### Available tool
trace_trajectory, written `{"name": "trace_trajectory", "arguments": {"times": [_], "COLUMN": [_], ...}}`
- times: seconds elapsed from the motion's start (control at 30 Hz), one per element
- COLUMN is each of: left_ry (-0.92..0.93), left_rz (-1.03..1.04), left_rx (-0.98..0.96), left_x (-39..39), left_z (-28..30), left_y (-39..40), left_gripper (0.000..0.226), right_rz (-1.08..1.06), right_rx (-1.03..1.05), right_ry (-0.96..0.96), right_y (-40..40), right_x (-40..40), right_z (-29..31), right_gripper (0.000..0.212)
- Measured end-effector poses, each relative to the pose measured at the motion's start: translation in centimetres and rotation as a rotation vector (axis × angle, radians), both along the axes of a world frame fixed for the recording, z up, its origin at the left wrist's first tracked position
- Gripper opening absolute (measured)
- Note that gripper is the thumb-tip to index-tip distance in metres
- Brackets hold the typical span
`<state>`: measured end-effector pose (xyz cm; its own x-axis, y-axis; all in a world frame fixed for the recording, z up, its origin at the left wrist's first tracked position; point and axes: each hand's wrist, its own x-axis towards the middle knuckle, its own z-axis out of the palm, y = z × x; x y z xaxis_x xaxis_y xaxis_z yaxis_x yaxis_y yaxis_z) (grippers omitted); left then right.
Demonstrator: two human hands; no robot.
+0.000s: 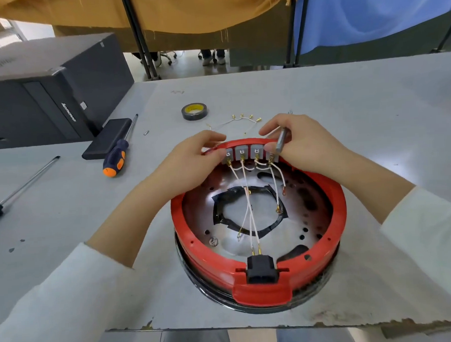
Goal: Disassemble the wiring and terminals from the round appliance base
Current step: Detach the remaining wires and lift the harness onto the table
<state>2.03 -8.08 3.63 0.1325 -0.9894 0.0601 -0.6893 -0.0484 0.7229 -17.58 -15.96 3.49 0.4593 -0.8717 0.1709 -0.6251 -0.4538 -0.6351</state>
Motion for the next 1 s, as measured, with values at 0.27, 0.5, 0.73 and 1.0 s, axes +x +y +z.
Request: {"name": "trace_trajectory", "arguments": {"times": [0.27,0.5,0.73,1.0], "left_ry": [-0.082,-0.085,-0.133,-0.239], "left_rz": [-0.237,-0.217,-0.167,-0.074], "left_rx": [0.105,0.063,0.087,0.079], "left_x": [0.4,0.6,0.6,0.7], "left_z": [-0.1,-0.6,-0.4,-0.6], "left_y": [-3.4,-3.3,-2.5,-2.1], "left_gripper": [0.027,0.022,0.021,0.021], "right_rz": [0.013,0.185,0.18,0.004], "right_rx": [-0.063,0.099,0.081,0.178], "right_ry": [-0.218,-0.482,-0.417,-0.667], "right_y": [0.2,0.6,1.4,0.6], "right_x": [1.4,2.6,1.7,1.1], "right_z": [0.4,1.0,0.9,0.4], "right_gripper": [0.021,0.046,0.038,0.036]}}
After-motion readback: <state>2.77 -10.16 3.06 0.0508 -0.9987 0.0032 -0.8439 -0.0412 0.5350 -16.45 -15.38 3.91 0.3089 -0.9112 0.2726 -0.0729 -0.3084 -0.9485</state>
